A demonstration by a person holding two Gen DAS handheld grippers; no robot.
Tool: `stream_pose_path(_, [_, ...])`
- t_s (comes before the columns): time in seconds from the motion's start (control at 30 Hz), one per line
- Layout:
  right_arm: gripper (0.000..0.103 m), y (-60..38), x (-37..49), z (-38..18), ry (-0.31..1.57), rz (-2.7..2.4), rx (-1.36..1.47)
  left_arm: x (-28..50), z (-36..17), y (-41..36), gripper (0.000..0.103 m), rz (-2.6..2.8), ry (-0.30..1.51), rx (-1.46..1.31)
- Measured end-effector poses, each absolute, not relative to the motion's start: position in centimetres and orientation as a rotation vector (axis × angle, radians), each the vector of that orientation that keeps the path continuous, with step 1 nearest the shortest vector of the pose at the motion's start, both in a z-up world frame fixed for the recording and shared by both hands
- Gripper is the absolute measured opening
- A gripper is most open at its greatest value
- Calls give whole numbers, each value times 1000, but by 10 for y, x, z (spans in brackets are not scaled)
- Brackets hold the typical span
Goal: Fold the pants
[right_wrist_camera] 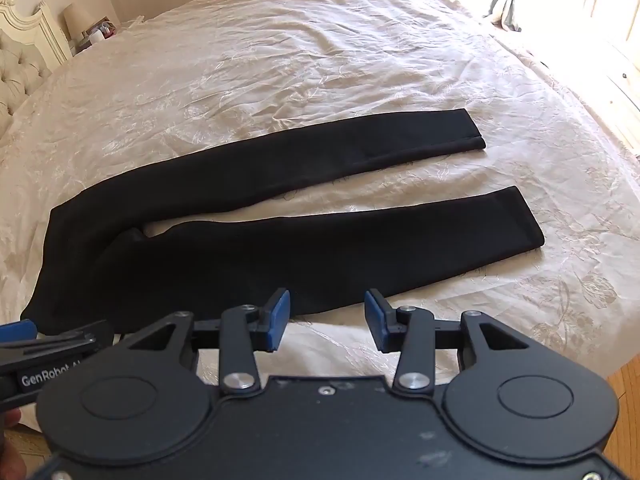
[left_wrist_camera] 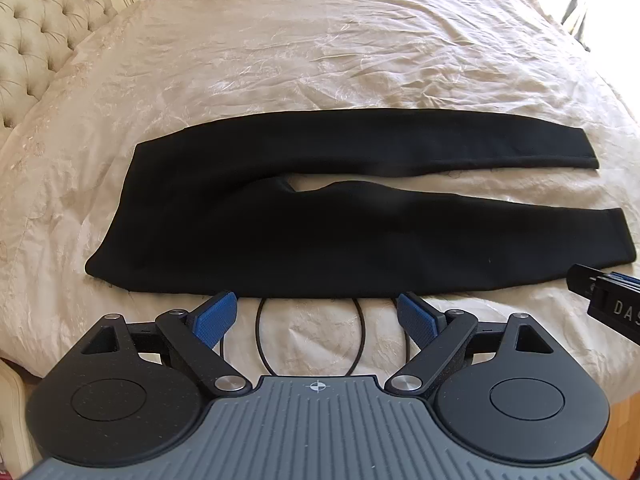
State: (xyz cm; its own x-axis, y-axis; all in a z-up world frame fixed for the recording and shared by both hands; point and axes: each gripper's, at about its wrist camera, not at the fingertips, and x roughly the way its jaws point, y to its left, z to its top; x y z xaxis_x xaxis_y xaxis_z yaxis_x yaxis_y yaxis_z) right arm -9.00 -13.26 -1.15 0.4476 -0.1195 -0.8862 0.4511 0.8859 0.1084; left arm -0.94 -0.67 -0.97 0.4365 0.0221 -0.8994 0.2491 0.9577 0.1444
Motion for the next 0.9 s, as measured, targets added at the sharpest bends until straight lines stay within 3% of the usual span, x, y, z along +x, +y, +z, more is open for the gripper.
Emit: stream_pose_path(0.9, [44, -129, -95, -8, 1079, -382, 328, -16, -14, -6, 88, -162, 1146, 283])
